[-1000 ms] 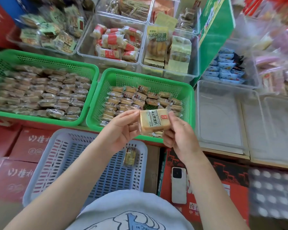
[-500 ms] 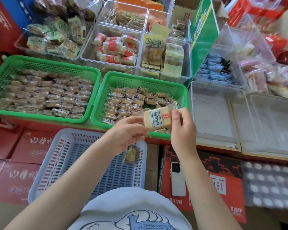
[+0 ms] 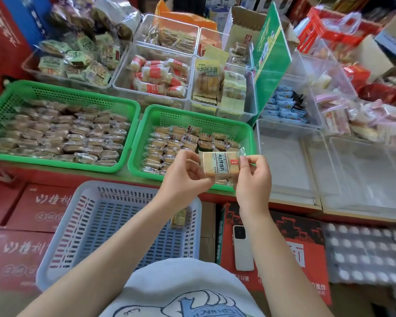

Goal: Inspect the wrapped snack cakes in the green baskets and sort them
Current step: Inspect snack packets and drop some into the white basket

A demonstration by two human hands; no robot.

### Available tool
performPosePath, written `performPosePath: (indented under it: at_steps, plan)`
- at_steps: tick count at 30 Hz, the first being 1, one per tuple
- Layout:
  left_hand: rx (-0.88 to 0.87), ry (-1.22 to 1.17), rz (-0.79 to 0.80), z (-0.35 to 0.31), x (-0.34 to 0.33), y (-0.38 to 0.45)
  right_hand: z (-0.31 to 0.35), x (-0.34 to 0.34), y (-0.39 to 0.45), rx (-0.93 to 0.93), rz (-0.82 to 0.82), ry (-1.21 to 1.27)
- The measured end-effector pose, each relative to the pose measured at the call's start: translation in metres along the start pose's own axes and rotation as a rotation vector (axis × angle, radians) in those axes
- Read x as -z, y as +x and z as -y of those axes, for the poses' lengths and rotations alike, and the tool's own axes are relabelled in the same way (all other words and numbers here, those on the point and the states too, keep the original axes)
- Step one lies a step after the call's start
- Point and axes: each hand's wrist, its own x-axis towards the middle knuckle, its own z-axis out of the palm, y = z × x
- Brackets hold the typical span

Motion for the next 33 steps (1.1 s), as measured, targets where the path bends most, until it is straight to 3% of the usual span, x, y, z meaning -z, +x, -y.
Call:
performPosePath:
  at_steps: [5, 10, 15, 17, 20, 24, 29, 33]
  plan:
    - [-0.114, 0.006, -0.063, 0.01, 0.011, -0.003, 0.002, -0.009, -0.002, -0.18, -0.006, 0.094]
    - [-0.253, 0.101, -0.136, 0.015, 0.017, -0.002, 0.008, -0.008, -0.004, -0.215, 0.018, 0.123]
    - [-0.207, 0.097, -0.015, 0.019, 0.028, 0.001, 0.007, -0.01, -0.006, -0.277, 0.067, 0.194]
    - [-0.112, -0.046, -0.01, 0.021, 0.032, 0.001, 0.007, -0.008, -0.006, -0.323, 0.11, 0.242]
    - [0.101, -0.459, -0.023, 0.023, 0.033, 0.005, 0.014, -0.005, -0.01, -0.367, 0.217, 0.385]
    - [0.277, -0.844, 0.178, 0.027, 0.035, 0.008, 0.017, -0.009, -0.019, -0.323, 0.385, 0.423]
    - [0.276, -0.965, 0.235, 0.032, 0.04, 0.003, 0.019, -0.01, -0.023, -0.281, 0.42, 0.361]
    - [0.281, -0.956, 0.242, 0.032, 0.04, 0.002, 0.027, -0.007, -0.023, -0.323, 0.602, 0.479]
